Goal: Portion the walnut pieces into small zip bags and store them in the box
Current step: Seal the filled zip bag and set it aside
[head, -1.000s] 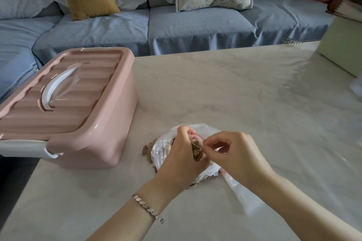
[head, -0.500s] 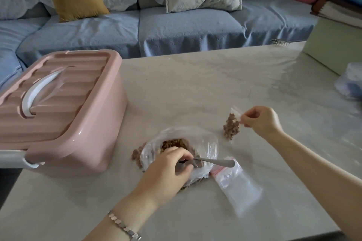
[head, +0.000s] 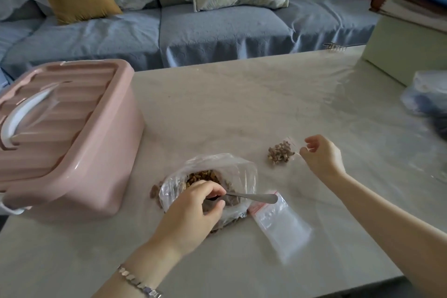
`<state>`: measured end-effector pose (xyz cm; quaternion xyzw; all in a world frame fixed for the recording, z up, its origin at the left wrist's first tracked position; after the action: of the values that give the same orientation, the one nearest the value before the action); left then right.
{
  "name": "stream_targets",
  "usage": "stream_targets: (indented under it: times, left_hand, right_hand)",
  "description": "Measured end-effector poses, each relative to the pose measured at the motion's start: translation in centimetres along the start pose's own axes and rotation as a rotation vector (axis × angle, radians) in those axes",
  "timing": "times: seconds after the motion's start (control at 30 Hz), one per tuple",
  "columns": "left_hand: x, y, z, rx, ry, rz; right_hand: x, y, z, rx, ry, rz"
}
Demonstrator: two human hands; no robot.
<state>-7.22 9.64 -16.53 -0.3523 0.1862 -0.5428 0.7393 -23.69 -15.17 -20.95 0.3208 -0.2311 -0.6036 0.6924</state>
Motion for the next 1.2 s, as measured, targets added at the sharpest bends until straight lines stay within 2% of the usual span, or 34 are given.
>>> stream_targets:
  times: [0.07, 0.17, 0.23, 0.3, 0.5, 0.67, 0.77, 0.83, 0.97, 1.07, 1.2]
  left_hand:
    - [0.0, 0.0, -0.1, 0.001, -0.003, 0.003]
    - [-0.1, 0.0, -0.1, 0.009, -0.001, 0.005]
    - [-0.2, -0.2, -0.1, 0.006, 0.002, 0.005]
    - [-0.4, -0.3, 0.2, -0.007, -0.010, 0.017]
    - [-1.0, -0.2, 1.2, -0.017, -0.034, 0.066]
    - [-0.5, -0.8, 0.8, -0.086, -0.058, 0.114]
    - [0.3, -2.4, 0.4, -0.224, -0.076, 0.138]
    - [1.0, -3.5, 0.0, -0.373, -0.068, 0.171]
    - [2.1, -4.9, 0.3, -0.593, -0.016, 0.230]
    - [1.7, -5.3, 1.6, -0.587, -0.088, 0.202]
    - [0.5, -4.0, 2.9, -0.553, -0.105, 0.201]
  right_hand:
    - [-2.0, 0.3, 0.8, -0.098, 0.063, 0.109]
    - [-5.8, 0.2, 0.3, -0.302, 0.428, 0.131]
    - [-7.6, -0.1, -0.8, -0.419, 0.562, 0.142]
    - [-8.4, -0.4, -1.7, -0.429, 0.536, 0.149]
    - [-7.8, -1.6, -1.0, -0.180, 0.378, 0.036]
    - [-7.3, -1.1, 3.1, -0.095, 0.308, 0.058]
    - [-8.1, 1.9, 6.0, 0.085, 0.241, 0.100]
    - [-9.4, 4.9, 7.1, 0.260, 0.255, 0.122]
    - [-12.4, 9.6, 6.8, 0.438, 0.434, 0.159]
    - [-13.6, 10.9, 5.3, 0.446, 0.492, 0.218]
    - [-14.3, 12.1, 3.8, 0.327, 0.491, 0.355]
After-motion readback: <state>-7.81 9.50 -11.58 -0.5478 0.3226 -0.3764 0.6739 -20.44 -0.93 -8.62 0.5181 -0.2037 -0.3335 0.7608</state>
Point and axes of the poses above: each hand's wrist, its own x-axis towards the middle knuckle, its own z-axis out of the back of the hand, y = z × x, the point moved 1 cm from there along x, towards the middle knuckle, and after that the axes turned 3 degrees about -z, right-handed, at the moved point
